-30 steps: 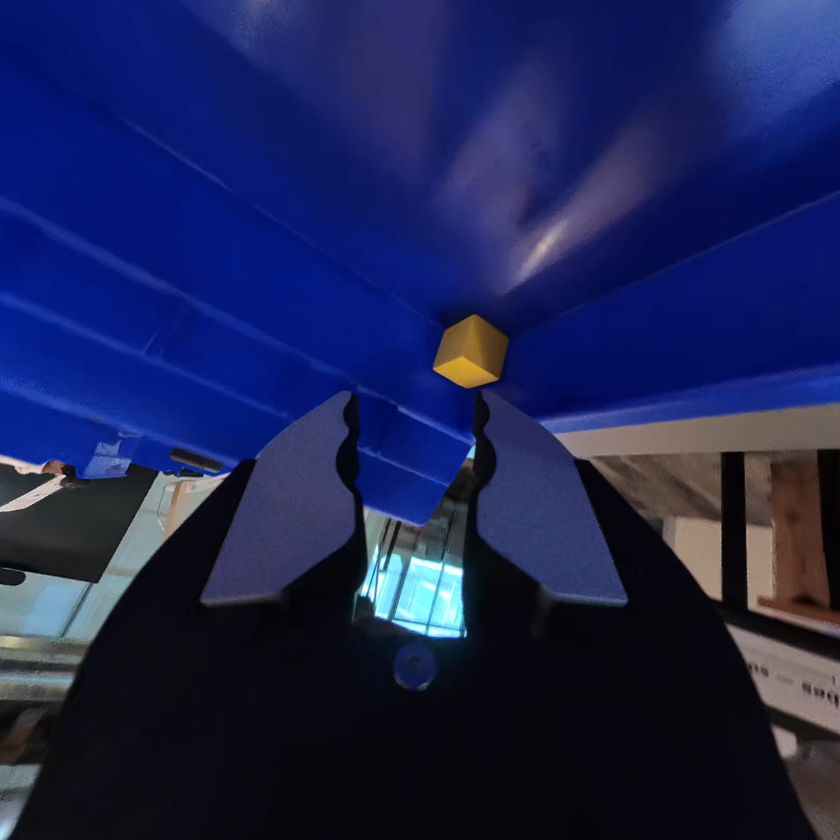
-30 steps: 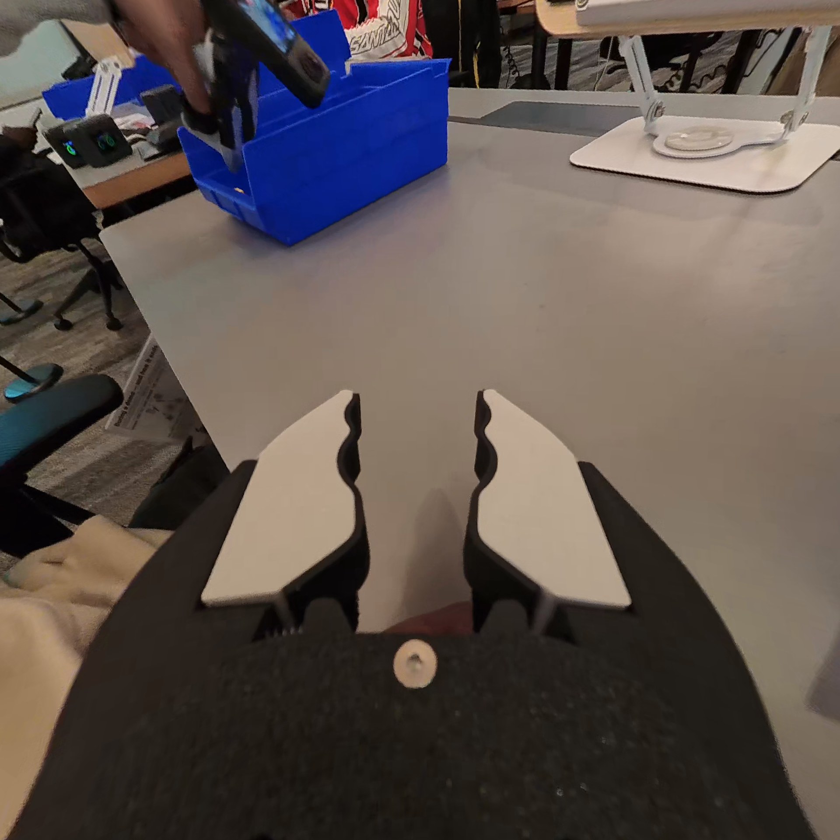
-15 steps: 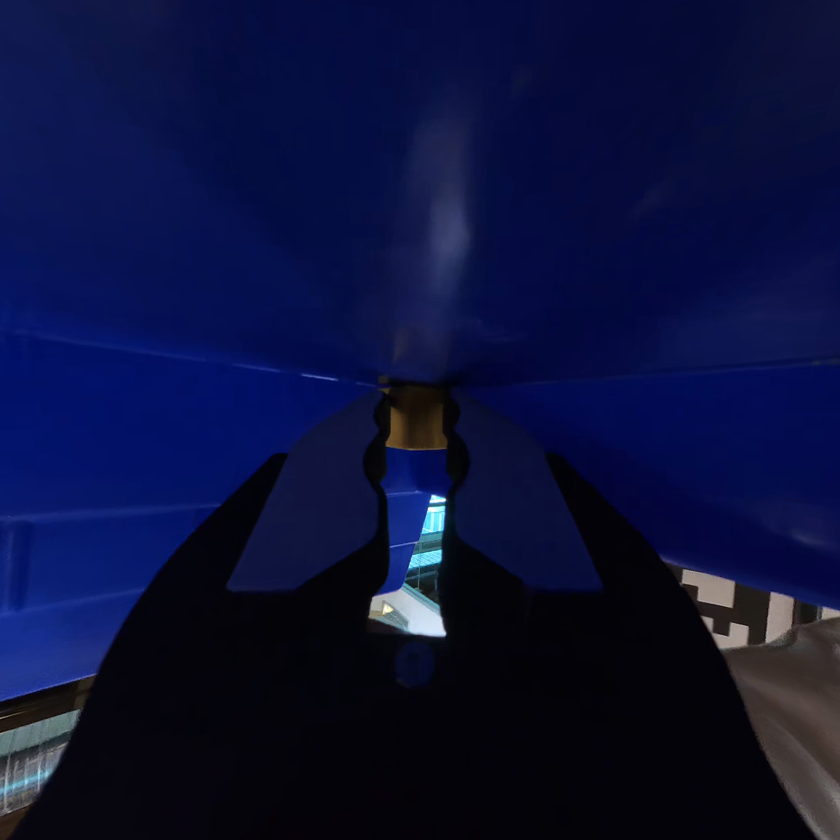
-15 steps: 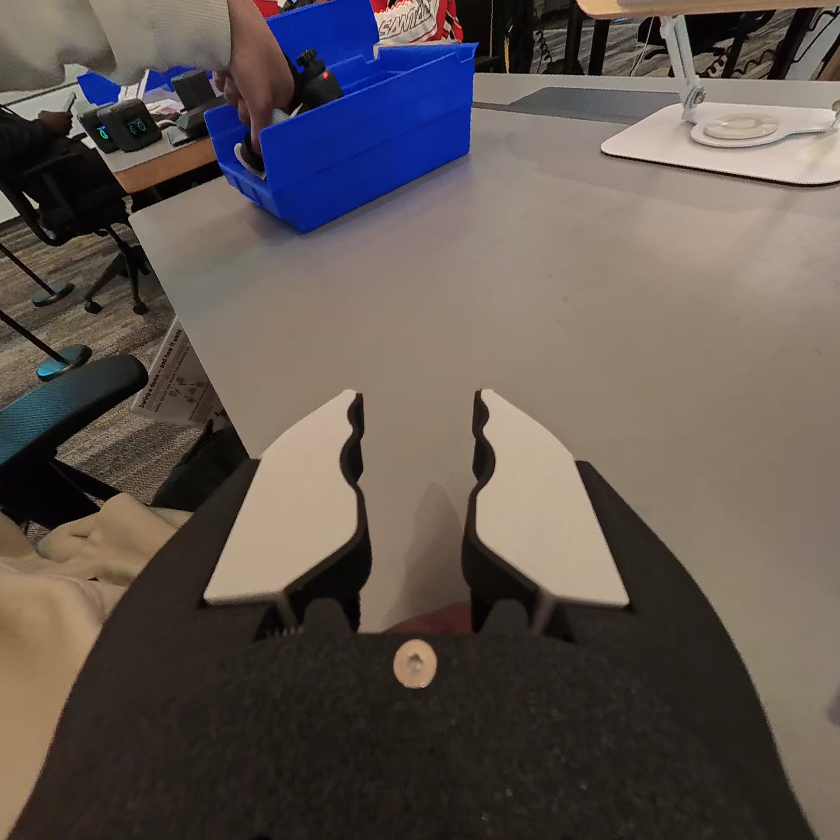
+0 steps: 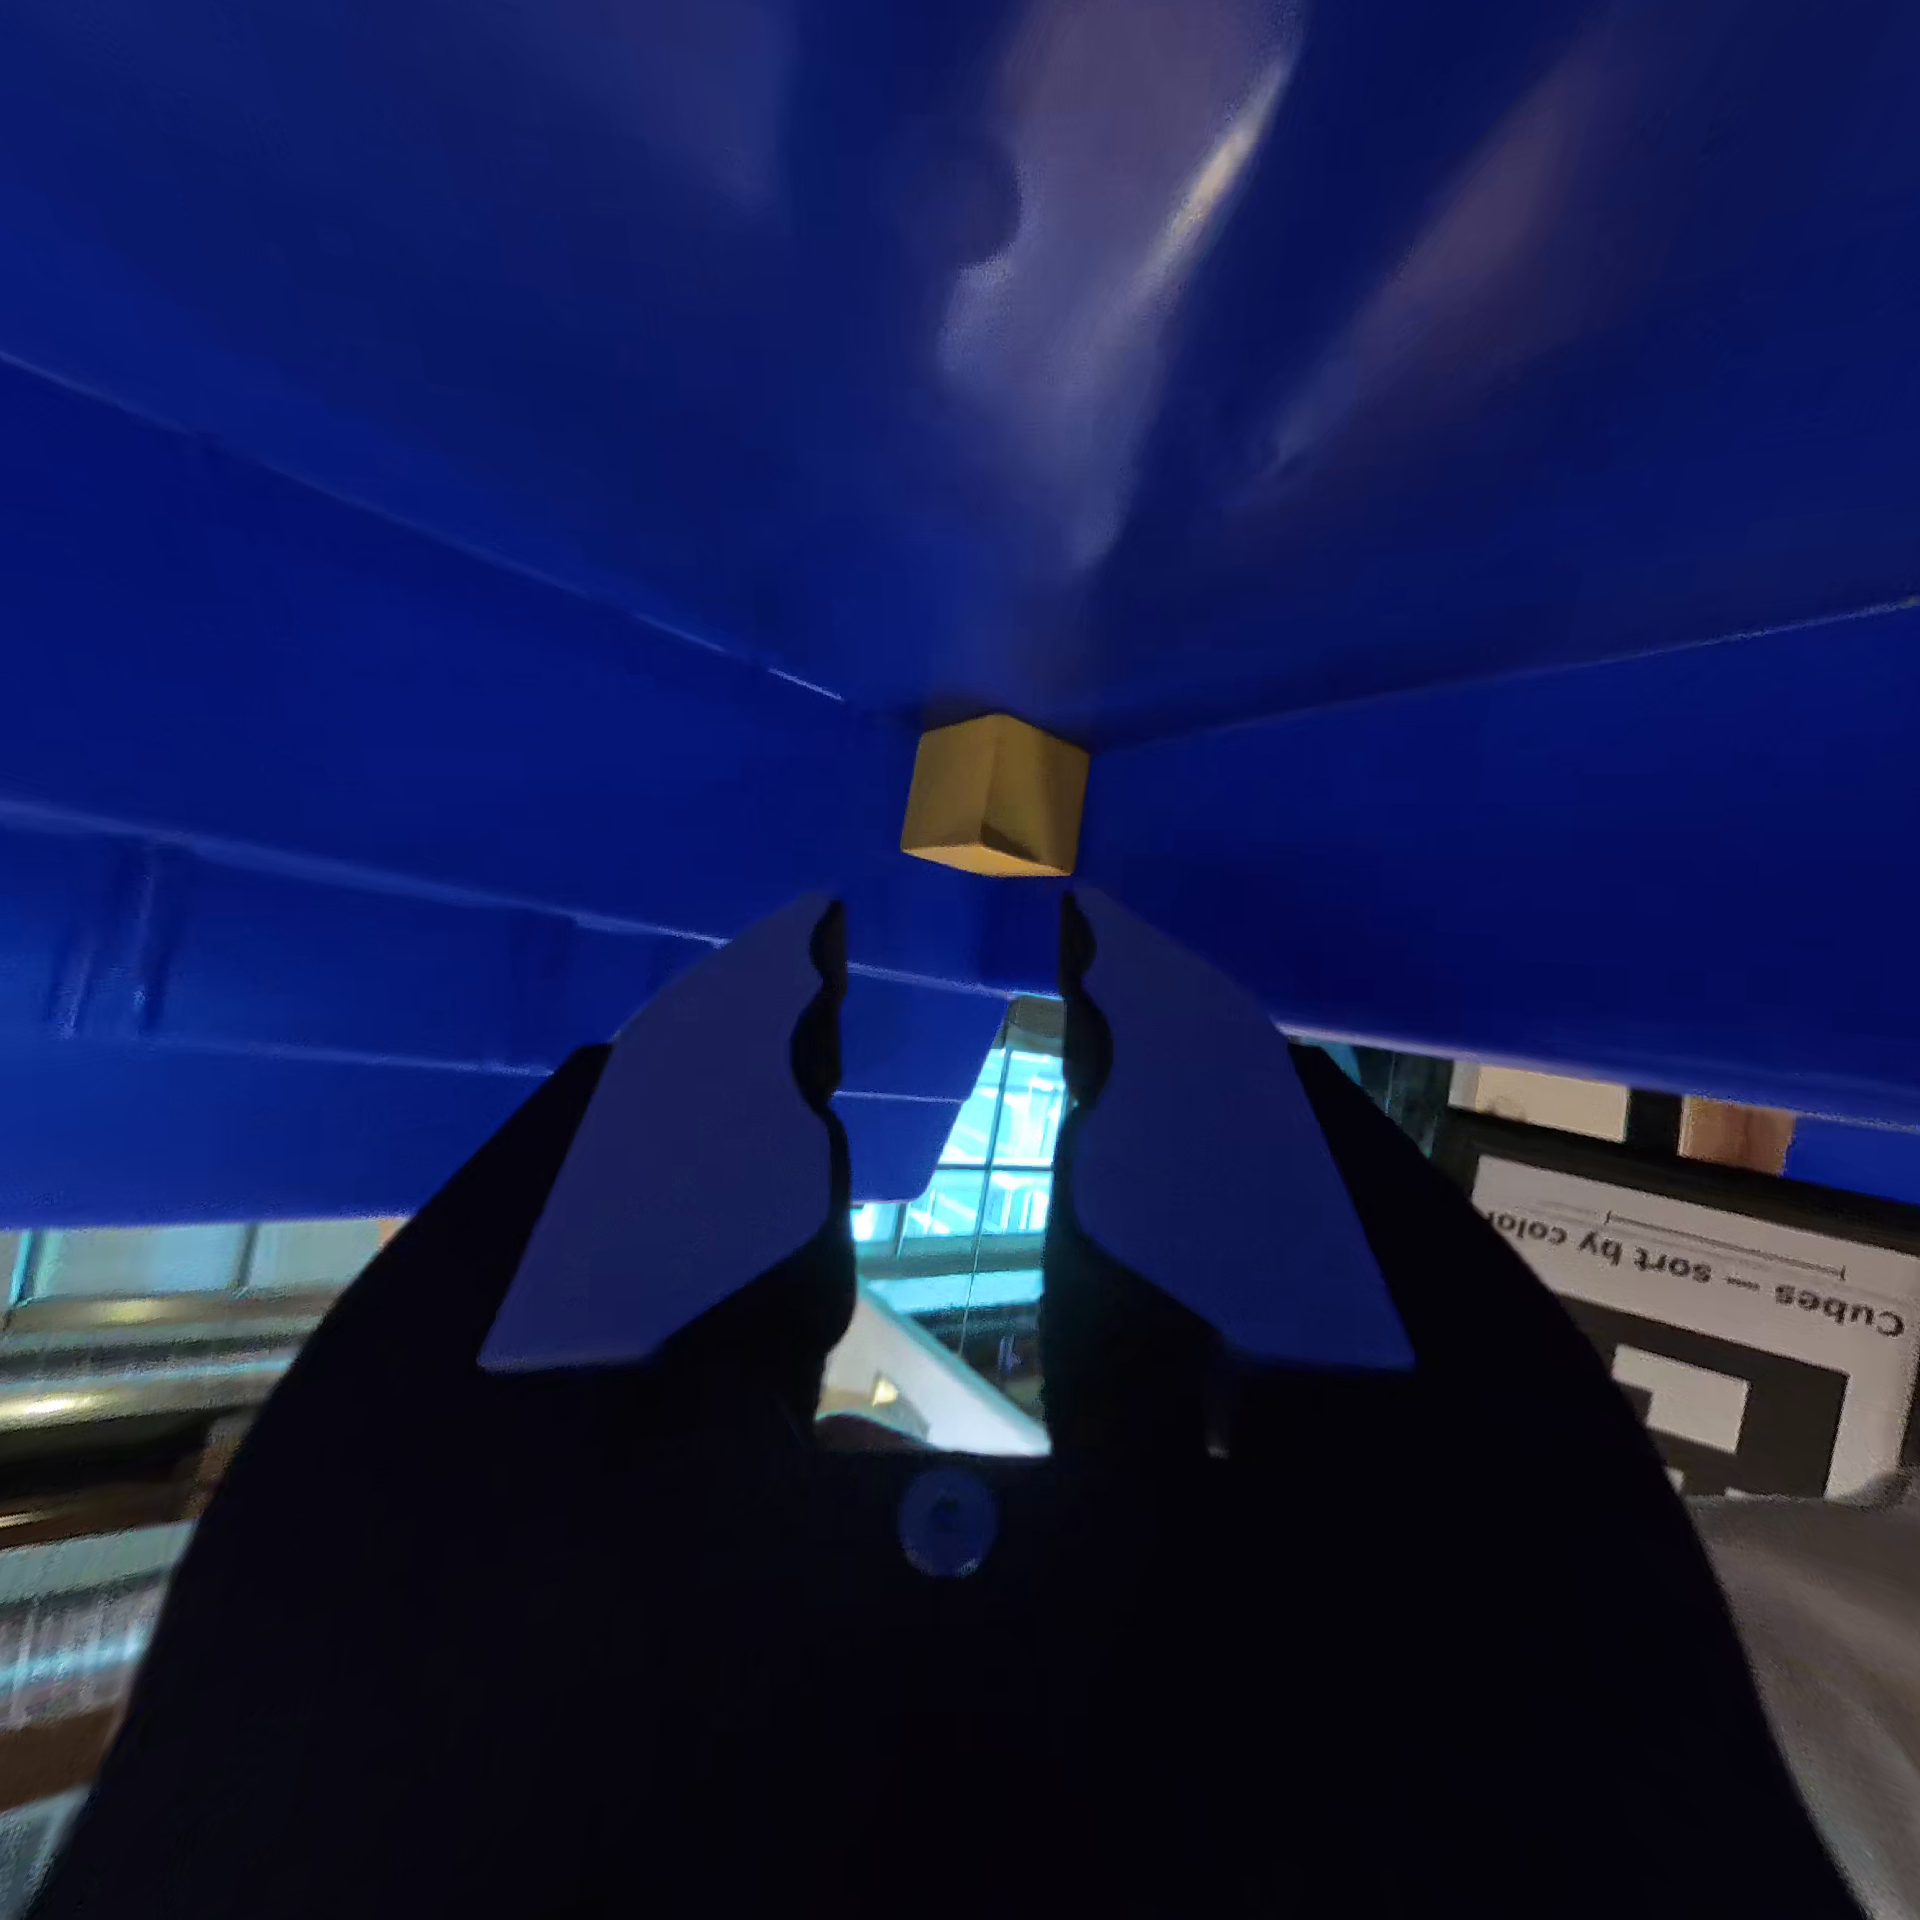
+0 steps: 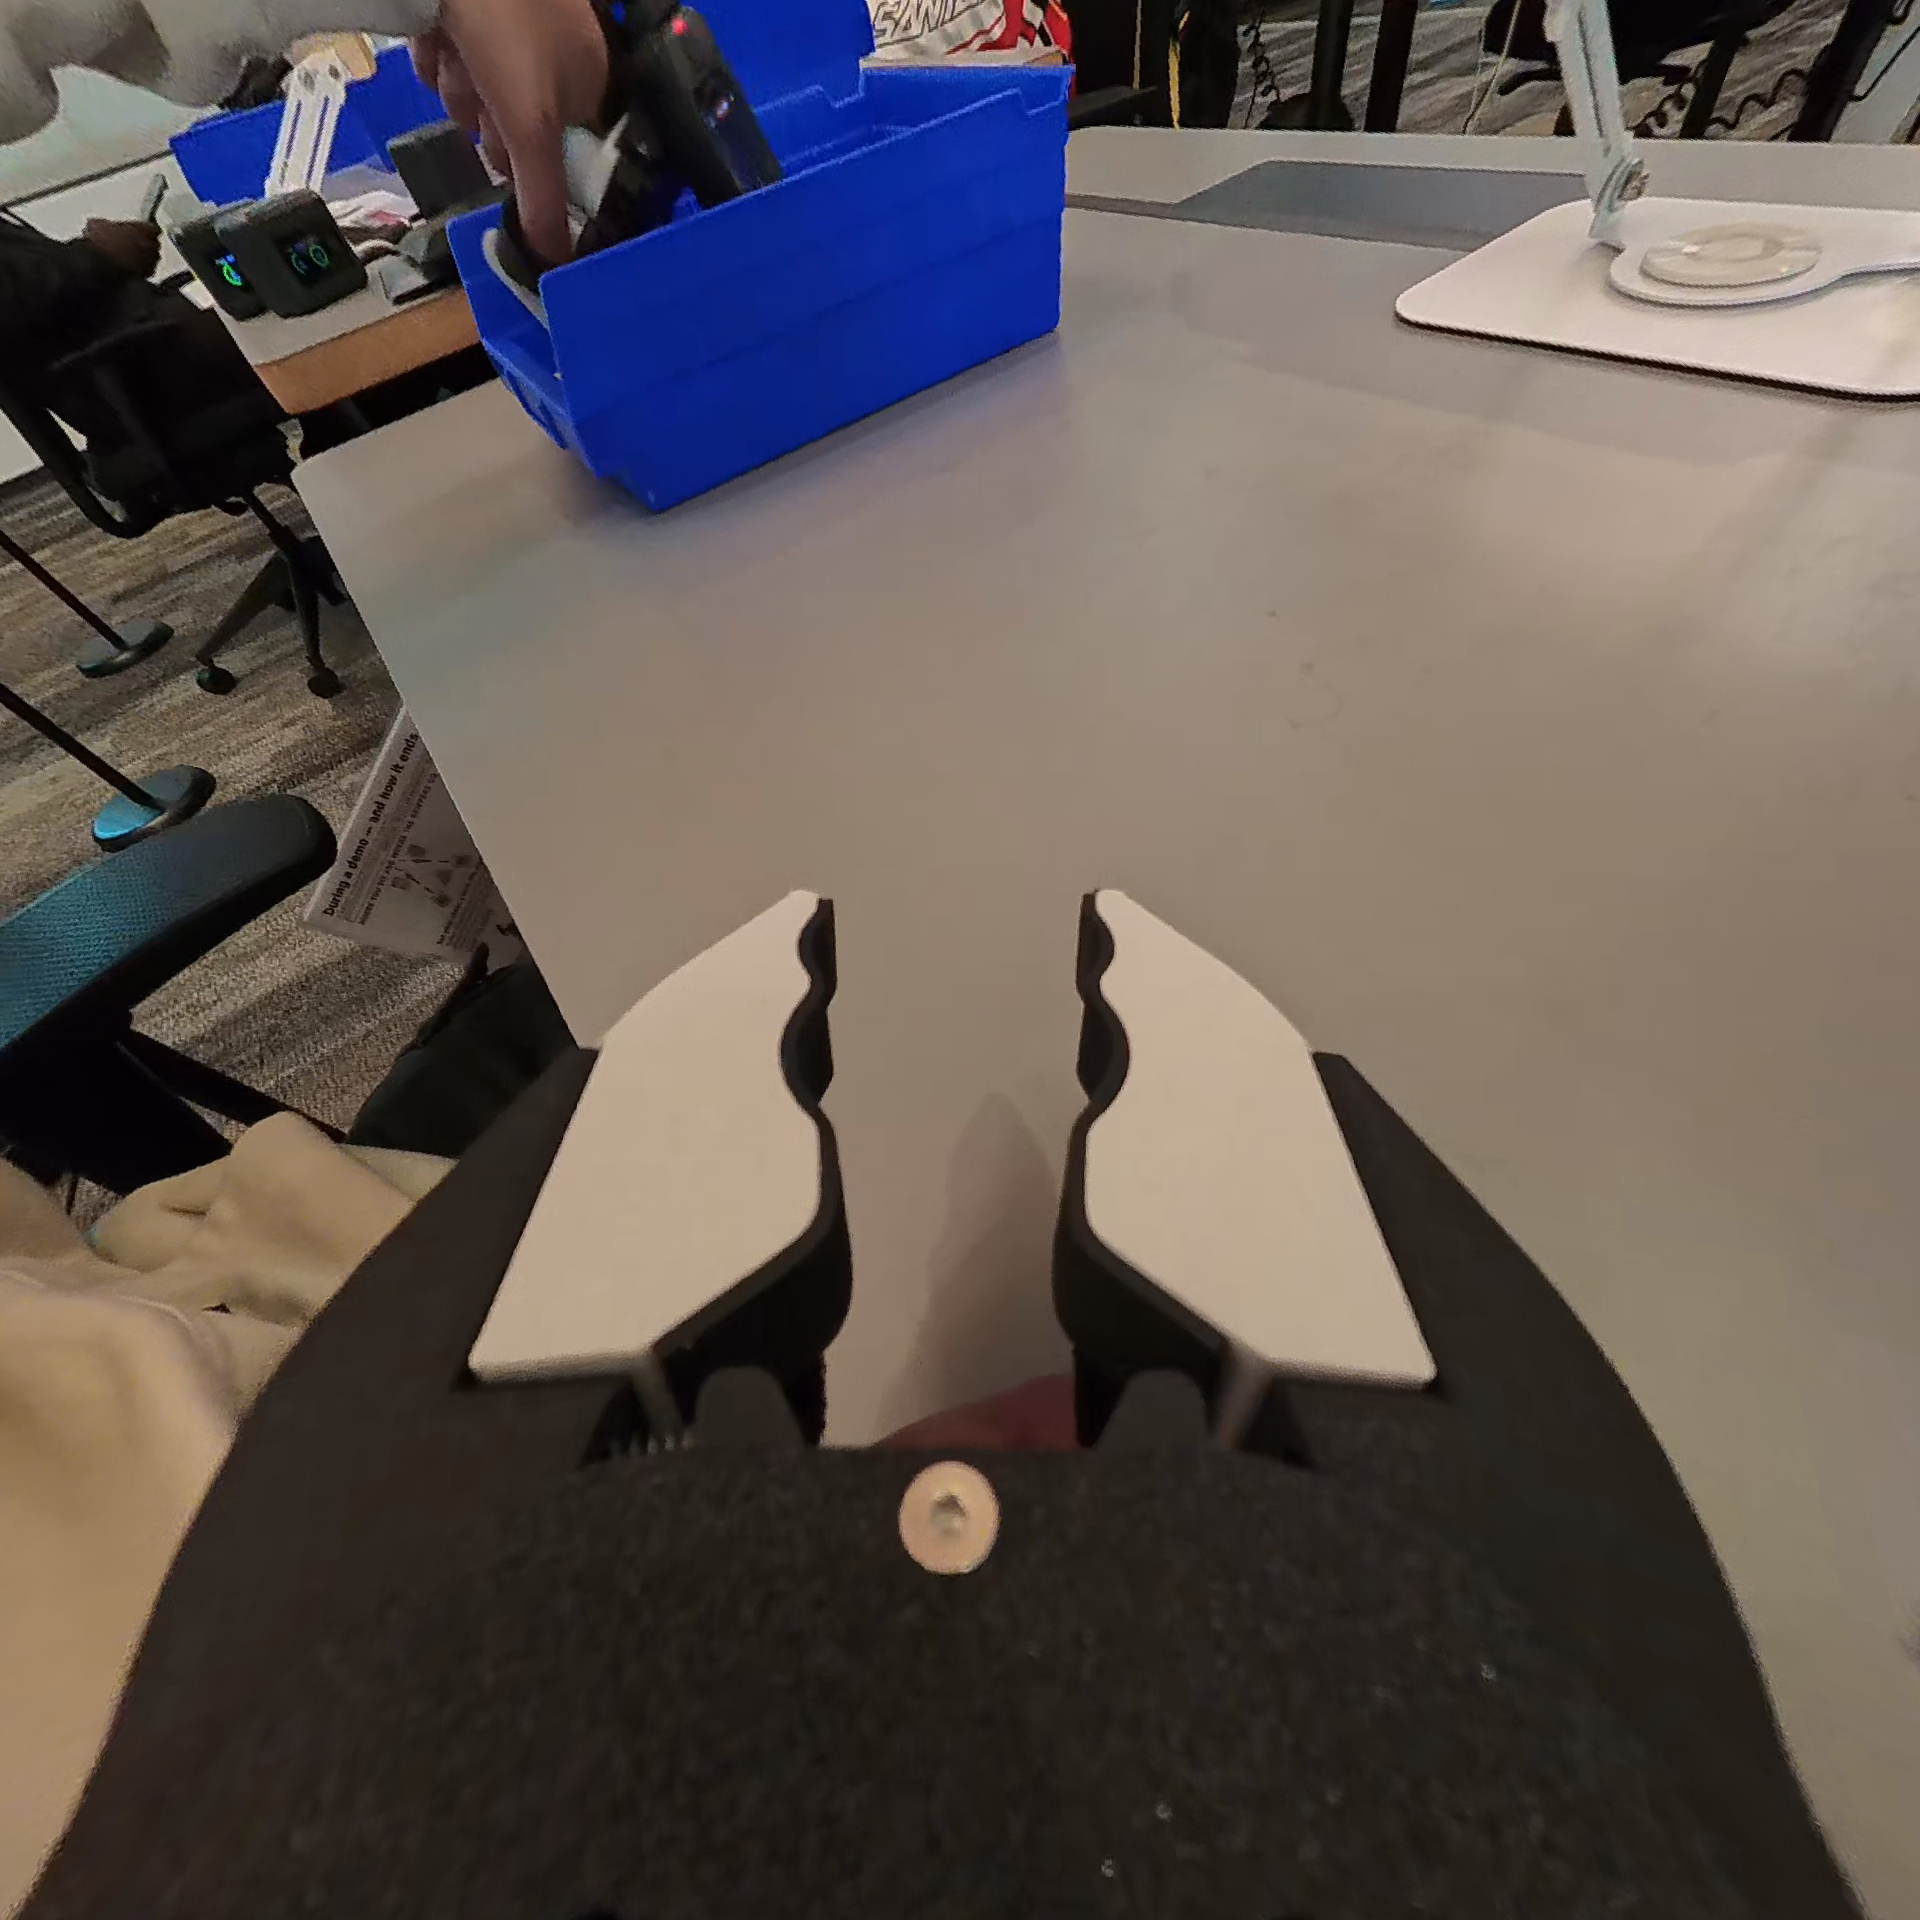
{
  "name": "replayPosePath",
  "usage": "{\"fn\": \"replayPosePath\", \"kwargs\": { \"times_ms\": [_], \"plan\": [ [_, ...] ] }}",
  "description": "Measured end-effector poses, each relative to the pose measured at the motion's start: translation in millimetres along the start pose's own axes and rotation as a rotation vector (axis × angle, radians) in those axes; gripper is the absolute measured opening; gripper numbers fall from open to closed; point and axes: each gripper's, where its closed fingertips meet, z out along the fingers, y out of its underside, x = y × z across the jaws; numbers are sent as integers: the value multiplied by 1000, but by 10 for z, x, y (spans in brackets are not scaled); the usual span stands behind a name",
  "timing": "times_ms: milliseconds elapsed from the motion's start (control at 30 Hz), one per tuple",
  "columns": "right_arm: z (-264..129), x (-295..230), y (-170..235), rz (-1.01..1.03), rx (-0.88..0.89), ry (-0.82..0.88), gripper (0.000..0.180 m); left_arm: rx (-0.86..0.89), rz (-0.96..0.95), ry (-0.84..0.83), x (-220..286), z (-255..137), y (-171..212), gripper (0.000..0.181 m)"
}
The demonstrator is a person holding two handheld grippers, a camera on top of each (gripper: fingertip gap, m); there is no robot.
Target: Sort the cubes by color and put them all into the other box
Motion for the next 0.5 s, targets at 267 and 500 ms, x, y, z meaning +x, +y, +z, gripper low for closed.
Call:
{"fn": "replayPosePath", "kwargs": {
  "times_ms": [267, 500],
  "plan": [
    [-3, -24, 40, -31, -23, 3, 44, -108, 22, 53, 63, 206, -51, 30],
    [-24, 4, 43, -31, -25, 8, 43, -115, 27, 93, 76, 218, -27, 10]
  ]
}}
